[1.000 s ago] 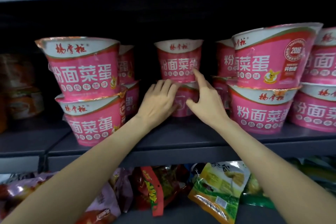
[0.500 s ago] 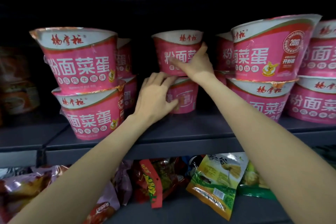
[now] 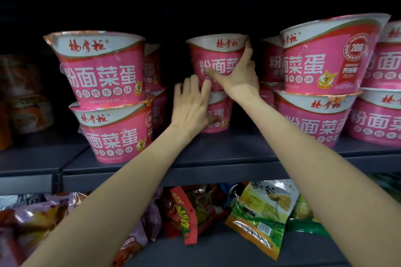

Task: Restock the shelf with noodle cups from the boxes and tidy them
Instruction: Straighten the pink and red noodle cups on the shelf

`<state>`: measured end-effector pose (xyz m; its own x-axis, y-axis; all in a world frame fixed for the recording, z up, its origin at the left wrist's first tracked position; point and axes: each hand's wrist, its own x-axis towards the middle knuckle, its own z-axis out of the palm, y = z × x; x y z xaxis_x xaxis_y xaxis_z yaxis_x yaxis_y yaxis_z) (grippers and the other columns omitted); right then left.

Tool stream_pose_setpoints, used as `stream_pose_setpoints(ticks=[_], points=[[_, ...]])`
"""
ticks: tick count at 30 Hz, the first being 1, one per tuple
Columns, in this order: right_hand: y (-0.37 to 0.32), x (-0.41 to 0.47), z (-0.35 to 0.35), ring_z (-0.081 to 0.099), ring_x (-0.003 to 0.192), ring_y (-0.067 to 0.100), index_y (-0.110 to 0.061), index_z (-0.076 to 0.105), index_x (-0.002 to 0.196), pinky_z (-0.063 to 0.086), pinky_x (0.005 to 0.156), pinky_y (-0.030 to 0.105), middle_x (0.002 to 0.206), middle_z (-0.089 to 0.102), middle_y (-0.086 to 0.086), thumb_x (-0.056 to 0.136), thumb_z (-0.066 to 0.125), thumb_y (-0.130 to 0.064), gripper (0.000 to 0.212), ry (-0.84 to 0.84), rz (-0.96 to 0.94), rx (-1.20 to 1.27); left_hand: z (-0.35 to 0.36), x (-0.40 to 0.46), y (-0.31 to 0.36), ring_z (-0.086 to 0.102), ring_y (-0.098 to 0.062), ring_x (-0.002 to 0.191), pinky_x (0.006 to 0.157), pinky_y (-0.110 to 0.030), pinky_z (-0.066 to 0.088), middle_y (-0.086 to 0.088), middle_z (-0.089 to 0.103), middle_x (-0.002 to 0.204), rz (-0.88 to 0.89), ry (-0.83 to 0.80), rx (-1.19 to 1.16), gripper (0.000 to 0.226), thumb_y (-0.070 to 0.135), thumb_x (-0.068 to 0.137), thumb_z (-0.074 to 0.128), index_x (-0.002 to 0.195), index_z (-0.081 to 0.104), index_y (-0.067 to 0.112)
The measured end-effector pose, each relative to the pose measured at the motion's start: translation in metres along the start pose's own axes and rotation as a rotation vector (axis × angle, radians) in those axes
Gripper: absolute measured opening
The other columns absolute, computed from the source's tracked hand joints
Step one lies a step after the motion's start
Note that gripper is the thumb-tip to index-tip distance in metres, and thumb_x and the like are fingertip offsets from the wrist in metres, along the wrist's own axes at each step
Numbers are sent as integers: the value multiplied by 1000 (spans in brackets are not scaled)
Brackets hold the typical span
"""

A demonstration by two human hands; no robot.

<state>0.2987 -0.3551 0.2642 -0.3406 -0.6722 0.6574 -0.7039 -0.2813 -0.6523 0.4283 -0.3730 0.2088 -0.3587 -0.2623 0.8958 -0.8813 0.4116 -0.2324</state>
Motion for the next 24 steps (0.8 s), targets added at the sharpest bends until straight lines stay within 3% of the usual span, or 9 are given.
stream_pose_setpoints(ticks=[3,7,15,24], points=[[3,2,-3,46,124,34,-25,-1,150,43,95,44,139,39,14,69,75,-57,116,-23,10,48,1,-5,4,52,-29,98,85,-44,43,-12,54,108,-15,44,-132,79,45,54,83,114,43,12],[4,4,-6,48,124,32,-25,0,151,44,94,42,140,41,12,70,75,-55,115,-37,-3,94,3,-22,-15,43,-28,118,98,-46,40,-11,44,128,-248,-27,-432,79,32,59,83,126,47,10],[4,2,-1,52,122,30,-26,2,150,48,96,45,141,45,9,66,75,-62,117,-40,-42,126,10,-22,-15,51,-28,102,86,-33,43,-14,51,112,-220,18,-393,75,30,55,88,113,48,2],[-12,-7,19,50,117,37,-34,-13,149,45,86,44,132,42,19,68,69,-66,120,36,-19,-86,9,-23,-12,52,-30,94,79,-34,45,-15,52,105,-209,27,-357,71,30,54,88,104,48,0]])
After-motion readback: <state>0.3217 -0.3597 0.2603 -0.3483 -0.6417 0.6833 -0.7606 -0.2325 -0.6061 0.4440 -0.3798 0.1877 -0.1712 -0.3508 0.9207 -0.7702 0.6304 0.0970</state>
